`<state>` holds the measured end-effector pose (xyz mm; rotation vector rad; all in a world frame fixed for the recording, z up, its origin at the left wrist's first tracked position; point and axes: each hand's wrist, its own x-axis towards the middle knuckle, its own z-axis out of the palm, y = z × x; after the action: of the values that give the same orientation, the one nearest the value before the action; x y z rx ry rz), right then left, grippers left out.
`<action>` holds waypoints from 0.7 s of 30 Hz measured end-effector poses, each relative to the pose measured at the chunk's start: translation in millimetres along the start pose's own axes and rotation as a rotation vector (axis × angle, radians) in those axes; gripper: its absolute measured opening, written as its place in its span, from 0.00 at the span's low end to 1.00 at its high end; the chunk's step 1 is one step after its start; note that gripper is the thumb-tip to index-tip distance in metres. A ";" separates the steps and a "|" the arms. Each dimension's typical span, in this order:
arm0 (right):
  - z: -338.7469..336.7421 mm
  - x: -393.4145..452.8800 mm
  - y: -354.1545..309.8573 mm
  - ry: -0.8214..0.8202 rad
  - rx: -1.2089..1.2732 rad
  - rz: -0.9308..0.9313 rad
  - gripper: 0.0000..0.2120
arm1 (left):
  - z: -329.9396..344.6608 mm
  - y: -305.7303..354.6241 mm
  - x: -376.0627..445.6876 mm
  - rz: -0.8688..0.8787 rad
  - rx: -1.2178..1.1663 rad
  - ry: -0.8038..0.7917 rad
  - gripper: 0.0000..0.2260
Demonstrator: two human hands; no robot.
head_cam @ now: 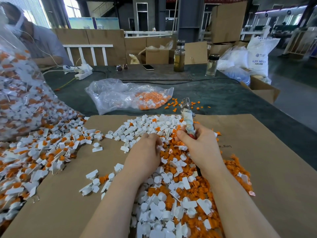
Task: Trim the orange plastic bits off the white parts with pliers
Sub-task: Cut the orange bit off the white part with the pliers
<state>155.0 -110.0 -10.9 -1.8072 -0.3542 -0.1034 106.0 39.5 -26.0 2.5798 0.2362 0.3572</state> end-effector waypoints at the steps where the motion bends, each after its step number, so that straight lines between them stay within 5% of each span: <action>1: 0.0 0.3 0.2 0.003 -0.004 0.001 0.03 | -0.5 -0.5 -0.2 -0.005 -0.010 0.001 0.08; 16: 0.5 0.8 2.4 0.002 -0.005 0.010 0.03 | -4.5 -0.1 -1.1 -0.007 0.030 -0.061 0.08; 21: 0.0 1.8 4.0 0.007 -0.076 -0.009 0.04 | -5.2 2.5 -1.8 -0.070 0.006 -0.086 0.17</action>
<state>157.9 -110.5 -14.2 -1.8800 -0.3581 -0.1312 103.1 39.5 -20.8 2.5779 0.2962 0.2202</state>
